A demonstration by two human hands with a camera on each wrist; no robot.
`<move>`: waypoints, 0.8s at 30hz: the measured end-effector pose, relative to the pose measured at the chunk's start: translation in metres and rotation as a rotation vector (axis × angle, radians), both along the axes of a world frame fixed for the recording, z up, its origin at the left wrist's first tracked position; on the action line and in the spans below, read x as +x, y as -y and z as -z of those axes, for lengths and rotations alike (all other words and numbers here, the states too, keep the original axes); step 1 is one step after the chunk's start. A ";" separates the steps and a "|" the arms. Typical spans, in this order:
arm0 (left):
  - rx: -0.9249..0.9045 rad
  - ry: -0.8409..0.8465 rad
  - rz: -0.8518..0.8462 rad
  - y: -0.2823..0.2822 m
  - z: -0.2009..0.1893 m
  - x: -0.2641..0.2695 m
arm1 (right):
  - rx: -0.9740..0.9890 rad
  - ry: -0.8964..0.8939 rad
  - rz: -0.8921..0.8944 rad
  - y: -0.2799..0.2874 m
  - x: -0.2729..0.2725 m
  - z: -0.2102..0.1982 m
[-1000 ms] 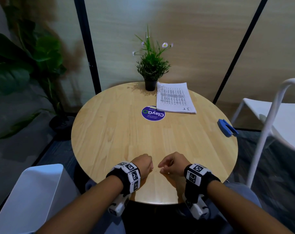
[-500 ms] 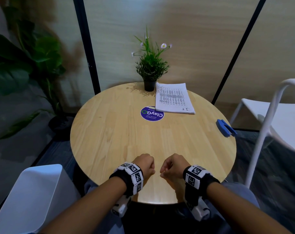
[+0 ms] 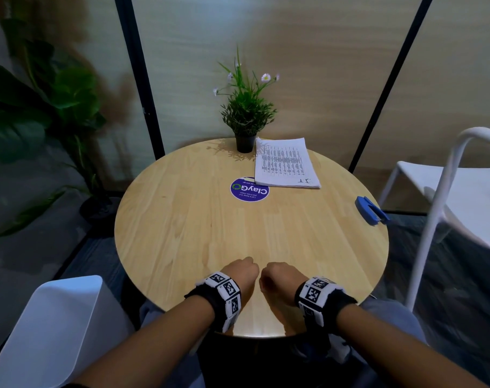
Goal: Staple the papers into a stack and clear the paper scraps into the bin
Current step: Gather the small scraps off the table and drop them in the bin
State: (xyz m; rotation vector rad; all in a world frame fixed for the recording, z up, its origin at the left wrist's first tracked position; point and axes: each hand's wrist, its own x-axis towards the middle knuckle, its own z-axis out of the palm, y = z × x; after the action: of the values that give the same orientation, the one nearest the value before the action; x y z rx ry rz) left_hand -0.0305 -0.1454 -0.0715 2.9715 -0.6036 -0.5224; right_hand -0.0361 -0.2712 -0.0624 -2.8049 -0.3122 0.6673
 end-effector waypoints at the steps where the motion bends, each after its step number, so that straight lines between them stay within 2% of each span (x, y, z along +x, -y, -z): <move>1: 0.016 0.009 0.015 0.000 0.001 0.000 | -0.006 0.013 -0.017 0.000 -0.001 0.001; 6: -0.009 -0.016 -0.083 -0.007 0.002 0.011 | 0.054 0.030 -0.013 0.005 0.000 0.000; 10: -0.194 -0.054 -0.270 -0.017 -0.002 0.021 | 0.165 0.033 0.054 0.006 0.010 0.002; 13: -0.325 -0.042 -0.350 -0.026 -0.001 0.023 | 0.215 0.002 0.106 0.002 0.021 0.002; 18: -0.366 -0.064 -0.339 -0.029 0.003 0.023 | 0.283 -0.016 0.151 -0.007 0.031 0.006; 24: -0.367 -0.088 -0.327 -0.029 0.003 0.023 | 0.342 0.000 0.125 -0.002 0.036 0.007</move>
State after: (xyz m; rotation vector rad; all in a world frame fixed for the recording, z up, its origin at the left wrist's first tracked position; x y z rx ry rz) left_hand -0.0077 -0.1162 -0.0742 2.6068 -0.1730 -0.4528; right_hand 0.0000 -0.2696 -0.0693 -2.4748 -0.2237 0.5294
